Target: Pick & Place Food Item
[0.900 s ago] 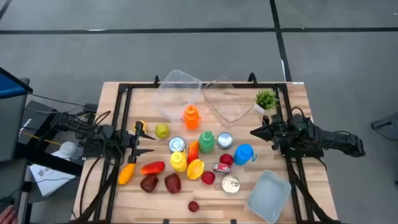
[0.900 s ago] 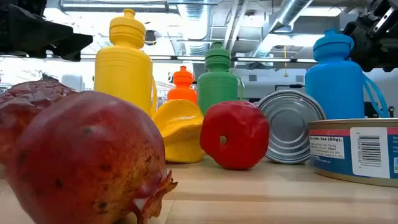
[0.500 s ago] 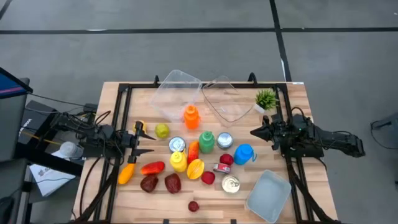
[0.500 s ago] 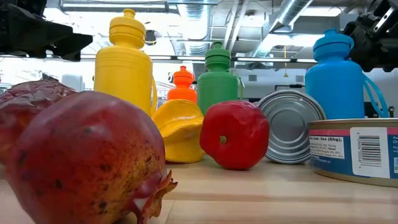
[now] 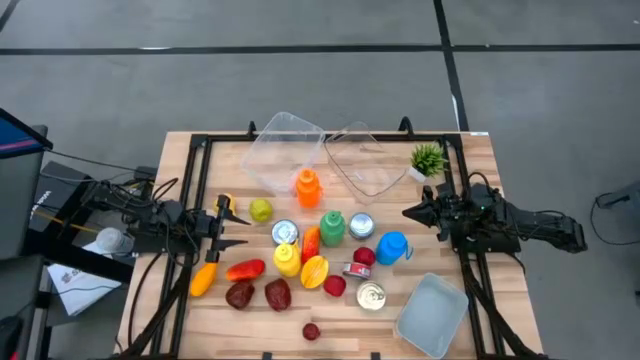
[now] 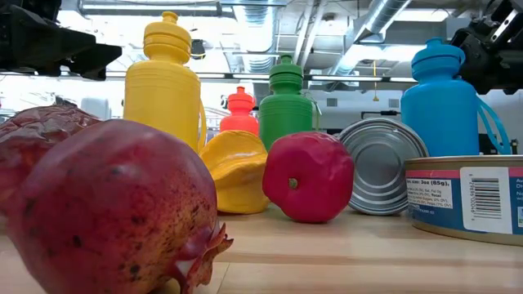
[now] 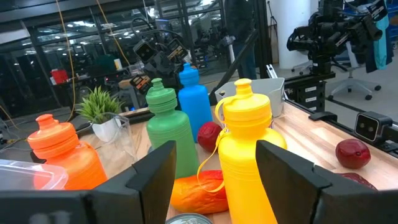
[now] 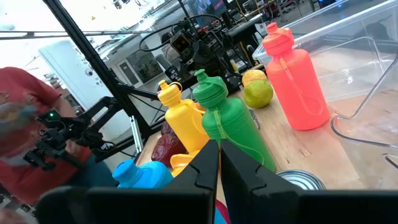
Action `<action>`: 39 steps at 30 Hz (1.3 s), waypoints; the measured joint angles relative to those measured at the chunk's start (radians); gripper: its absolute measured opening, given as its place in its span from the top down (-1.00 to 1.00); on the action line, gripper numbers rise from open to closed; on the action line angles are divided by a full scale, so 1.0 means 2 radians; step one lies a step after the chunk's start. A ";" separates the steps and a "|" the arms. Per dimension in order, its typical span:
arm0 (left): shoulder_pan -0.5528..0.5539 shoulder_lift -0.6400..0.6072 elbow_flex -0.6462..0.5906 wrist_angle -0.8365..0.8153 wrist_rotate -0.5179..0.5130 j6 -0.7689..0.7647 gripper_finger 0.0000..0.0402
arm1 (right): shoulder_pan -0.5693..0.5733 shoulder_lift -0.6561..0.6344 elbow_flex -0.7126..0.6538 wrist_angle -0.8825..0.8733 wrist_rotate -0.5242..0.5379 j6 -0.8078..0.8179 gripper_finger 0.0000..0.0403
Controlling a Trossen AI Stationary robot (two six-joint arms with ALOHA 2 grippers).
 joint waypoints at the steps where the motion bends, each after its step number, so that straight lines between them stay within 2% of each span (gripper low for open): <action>1: 0.000 0.000 0.000 0.000 0.000 0.000 -0.04 | 0.000 0.000 0.000 0.000 0.000 0.000 0.94; 24: 0.000 0.000 0.000 0.013 -0.001 0.000 -0.04 | 0.000 0.000 0.000 0.000 0.000 0.000 0.94; 30: 0.000 0.000 0.000 0.075 0.001 0.000 -0.04 | 0.000 0.000 0.000 0.000 0.000 0.000 0.94; 36: 0.000 0.000 0.000 0.206 0.001 -0.003 -0.04 | 0.000 0.000 0.000 0.000 0.000 0.000 0.94; 39: 0.000 0.000 0.000 0.274 0.005 -0.044 -0.04 | 0.000 0.000 0.000 0.000 0.000 0.000 0.94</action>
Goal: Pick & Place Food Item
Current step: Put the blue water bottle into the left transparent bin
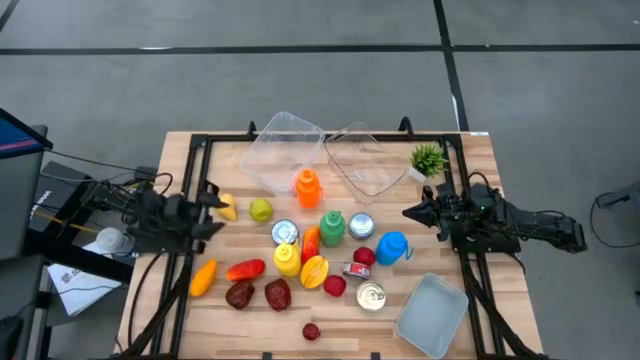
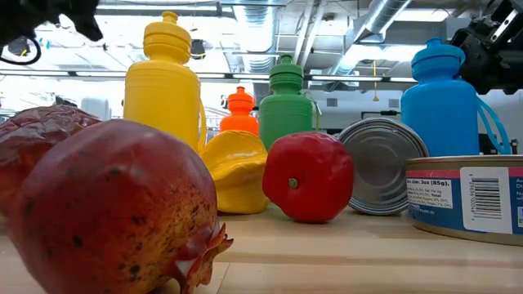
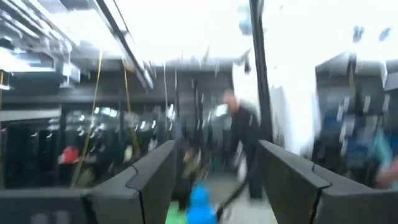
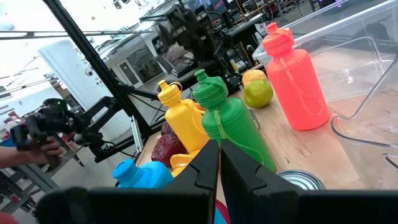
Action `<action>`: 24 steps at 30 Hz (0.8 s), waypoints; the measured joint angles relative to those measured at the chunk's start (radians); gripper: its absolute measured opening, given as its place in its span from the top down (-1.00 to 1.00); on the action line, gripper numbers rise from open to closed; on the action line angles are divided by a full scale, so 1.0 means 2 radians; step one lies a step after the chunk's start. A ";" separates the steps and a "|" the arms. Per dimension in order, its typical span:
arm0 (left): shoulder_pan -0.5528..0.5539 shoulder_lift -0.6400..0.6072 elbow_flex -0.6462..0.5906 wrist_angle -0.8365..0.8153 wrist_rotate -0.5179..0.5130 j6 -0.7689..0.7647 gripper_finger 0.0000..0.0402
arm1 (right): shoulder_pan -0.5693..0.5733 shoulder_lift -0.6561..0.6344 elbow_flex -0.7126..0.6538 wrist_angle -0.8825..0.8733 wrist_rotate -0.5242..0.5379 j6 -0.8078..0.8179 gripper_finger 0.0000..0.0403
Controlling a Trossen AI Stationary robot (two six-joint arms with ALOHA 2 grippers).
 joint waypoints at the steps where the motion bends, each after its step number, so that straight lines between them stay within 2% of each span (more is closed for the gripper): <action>1: 0.000 0.000 0.000 0.018 0.000 -0.015 -0.04 | 0.000 0.000 0.000 0.000 0.000 0.000 0.94; 5: 0.000 0.000 0.000 0.057 0.000 -0.036 -0.04 | 0.000 0.000 0.000 0.000 0.000 0.002 0.94; 10: 0.000 0.000 0.000 0.060 0.000 -0.033 -0.04 | 0.000 0.000 -0.002 0.011 0.001 0.090 0.94; 15: 0.000 0.000 0.000 0.064 0.000 -0.038 -0.04 | -0.002 -0.001 -0.002 0.028 0.017 0.140 0.94; 24: 0.000 0.000 0.000 0.069 0.000 -0.060 -0.04 | -0.002 0.000 -0.002 0.029 0.043 0.148 0.94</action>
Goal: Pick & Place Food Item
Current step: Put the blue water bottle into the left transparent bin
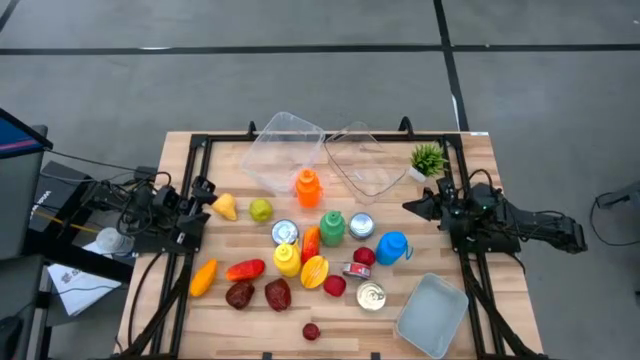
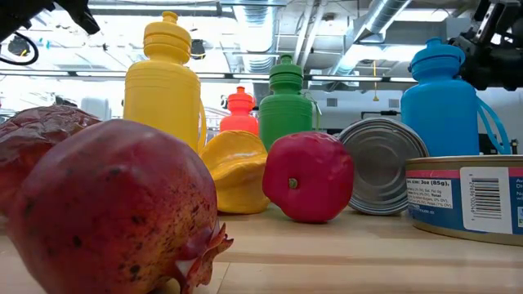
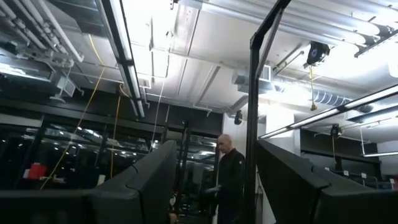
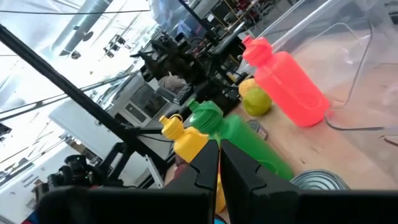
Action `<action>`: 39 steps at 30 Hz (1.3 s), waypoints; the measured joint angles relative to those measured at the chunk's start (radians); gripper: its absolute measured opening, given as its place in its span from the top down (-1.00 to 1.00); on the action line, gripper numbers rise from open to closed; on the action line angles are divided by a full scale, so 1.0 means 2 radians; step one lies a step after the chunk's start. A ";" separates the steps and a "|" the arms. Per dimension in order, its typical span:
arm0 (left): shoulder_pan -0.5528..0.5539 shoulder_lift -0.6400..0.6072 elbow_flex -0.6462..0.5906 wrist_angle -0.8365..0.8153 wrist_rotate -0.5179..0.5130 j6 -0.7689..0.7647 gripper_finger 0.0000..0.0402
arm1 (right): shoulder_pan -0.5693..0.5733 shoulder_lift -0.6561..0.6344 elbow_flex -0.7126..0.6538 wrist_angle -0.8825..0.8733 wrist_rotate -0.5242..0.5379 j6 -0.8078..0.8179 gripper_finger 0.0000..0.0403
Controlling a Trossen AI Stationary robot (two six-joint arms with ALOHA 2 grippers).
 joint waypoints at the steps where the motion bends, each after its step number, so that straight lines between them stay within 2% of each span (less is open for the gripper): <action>1: 0.000 0.000 0.000 0.000 0.000 0.000 -0.04 | 0.000 0.000 0.000 0.000 0.000 0.000 0.94; 4: 0.000 0.000 0.000 0.009 0.000 0.000 -0.04 | -0.001 0.000 0.000 0.017 0.001 0.009 0.94; 8: 0.000 0.000 0.000 0.008 0.000 0.000 -0.04 | -0.003 0.000 0.007 0.095 0.001 0.000 0.90; 13: 0.000 0.000 0.000 0.008 0.000 0.000 -0.04 | -0.003 0.015 0.076 0.054 0.002 -0.073 0.69; 18: 0.000 0.000 0.000 0.008 0.000 0.000 -0.04 | -0.003 0.082 0.171 0.025 0.012 -0.148 0.41; 23: 0.000 0.000 0.000 0.008 0.000 -0.002 -0.04 | -0.003 0.190 0.293 -0.090 0.013 -0.238 0.07; 29: 0.000 0.000 0.000 0.008 0.000 -0.002 -0.04 | 0.012 0.313 0.431 -0.312 0.011 -0.286 -0.31; 33: 0.000 0.000 0.000 0.008 0.000 -0.002 -0.04 | 0.041 0.367 0.484 -0.427 0.007 -0.297 -0.42; 39: 0.000 0.000 0.000 0.008 0.000 -0.001 -0.04 | 0.096 0.429 0.503 -0.442 -0.013 -0.297 -0.44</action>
